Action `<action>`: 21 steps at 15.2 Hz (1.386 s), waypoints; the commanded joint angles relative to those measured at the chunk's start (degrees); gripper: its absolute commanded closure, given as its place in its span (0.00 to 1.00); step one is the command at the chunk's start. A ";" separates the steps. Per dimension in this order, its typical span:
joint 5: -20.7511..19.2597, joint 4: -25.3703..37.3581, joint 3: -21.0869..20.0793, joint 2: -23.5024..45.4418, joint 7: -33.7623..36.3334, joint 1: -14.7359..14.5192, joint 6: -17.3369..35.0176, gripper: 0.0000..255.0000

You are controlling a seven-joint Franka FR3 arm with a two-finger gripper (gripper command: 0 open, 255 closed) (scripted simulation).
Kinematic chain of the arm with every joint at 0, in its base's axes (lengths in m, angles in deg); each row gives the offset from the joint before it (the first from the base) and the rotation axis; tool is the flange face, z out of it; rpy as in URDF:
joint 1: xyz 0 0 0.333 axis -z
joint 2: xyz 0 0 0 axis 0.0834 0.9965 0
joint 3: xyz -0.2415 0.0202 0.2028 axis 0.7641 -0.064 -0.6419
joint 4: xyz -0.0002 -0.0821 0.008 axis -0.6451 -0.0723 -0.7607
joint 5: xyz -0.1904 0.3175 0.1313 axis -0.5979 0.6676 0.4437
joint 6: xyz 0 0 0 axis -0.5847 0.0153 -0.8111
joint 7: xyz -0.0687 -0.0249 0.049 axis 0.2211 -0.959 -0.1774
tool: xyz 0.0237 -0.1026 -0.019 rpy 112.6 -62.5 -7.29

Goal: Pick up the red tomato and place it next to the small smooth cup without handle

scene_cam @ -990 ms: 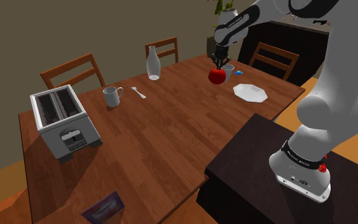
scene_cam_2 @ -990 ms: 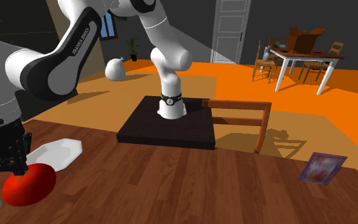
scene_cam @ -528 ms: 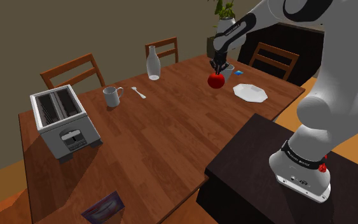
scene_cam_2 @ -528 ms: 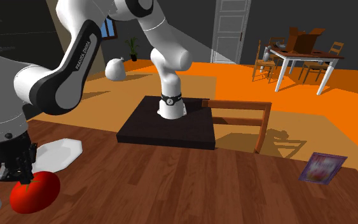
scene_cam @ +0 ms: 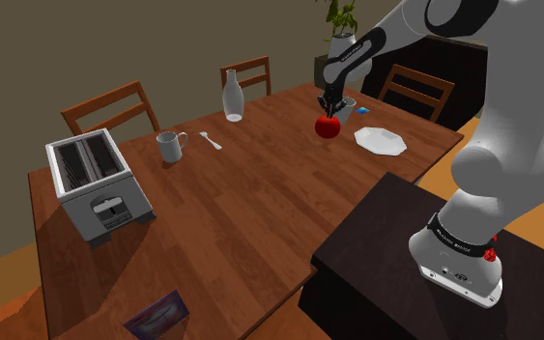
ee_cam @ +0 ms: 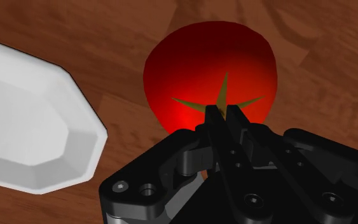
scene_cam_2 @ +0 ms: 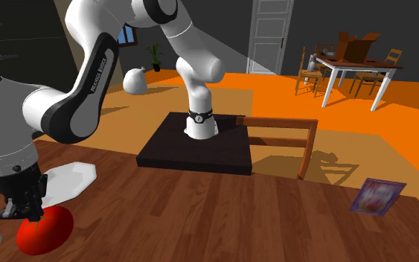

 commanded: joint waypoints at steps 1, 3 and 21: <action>-0.01 -0.01 0.01 0.01 0.02 -0.01 0.05 1.00; -0.01 -0.01 0.01 0.01 0.02 -0.01 0.05 1.00; 1.37 -0.67 -1.06 -5.29 -0.81 0.23 -4.59 0.00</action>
